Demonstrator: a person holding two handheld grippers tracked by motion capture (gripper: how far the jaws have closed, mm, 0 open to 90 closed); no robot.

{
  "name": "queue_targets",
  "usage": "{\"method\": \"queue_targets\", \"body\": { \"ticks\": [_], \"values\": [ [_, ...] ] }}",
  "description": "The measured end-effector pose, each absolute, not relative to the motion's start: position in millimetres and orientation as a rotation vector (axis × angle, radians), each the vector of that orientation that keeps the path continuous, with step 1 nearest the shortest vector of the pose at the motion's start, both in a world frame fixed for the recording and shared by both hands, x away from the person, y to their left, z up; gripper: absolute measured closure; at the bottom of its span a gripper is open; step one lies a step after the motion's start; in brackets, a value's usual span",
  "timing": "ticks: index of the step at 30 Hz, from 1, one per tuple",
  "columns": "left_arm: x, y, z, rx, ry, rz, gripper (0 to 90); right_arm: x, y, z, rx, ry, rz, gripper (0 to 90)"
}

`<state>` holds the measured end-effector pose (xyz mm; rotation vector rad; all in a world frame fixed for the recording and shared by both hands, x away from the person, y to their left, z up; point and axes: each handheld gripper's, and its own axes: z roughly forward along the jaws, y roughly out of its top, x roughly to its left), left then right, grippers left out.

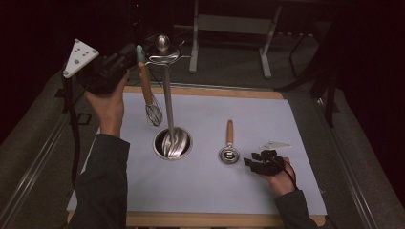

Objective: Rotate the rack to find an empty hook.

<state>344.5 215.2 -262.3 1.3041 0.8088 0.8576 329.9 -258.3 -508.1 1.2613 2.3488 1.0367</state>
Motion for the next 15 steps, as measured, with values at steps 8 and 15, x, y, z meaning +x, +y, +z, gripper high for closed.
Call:
{"method": "queue_targets", "body": {
  "ticks": [8,15],
  "values": [
    [340,217,-263,1.312,0.801,0.856,90.0,330,-260,-508,1.263,2.345,1.040,53.8],
    [333,224,-269,1.306,0.814,0.846,90.0,330,-259,-509,1.265,2.347,1.037,53.5]
  ]
}}
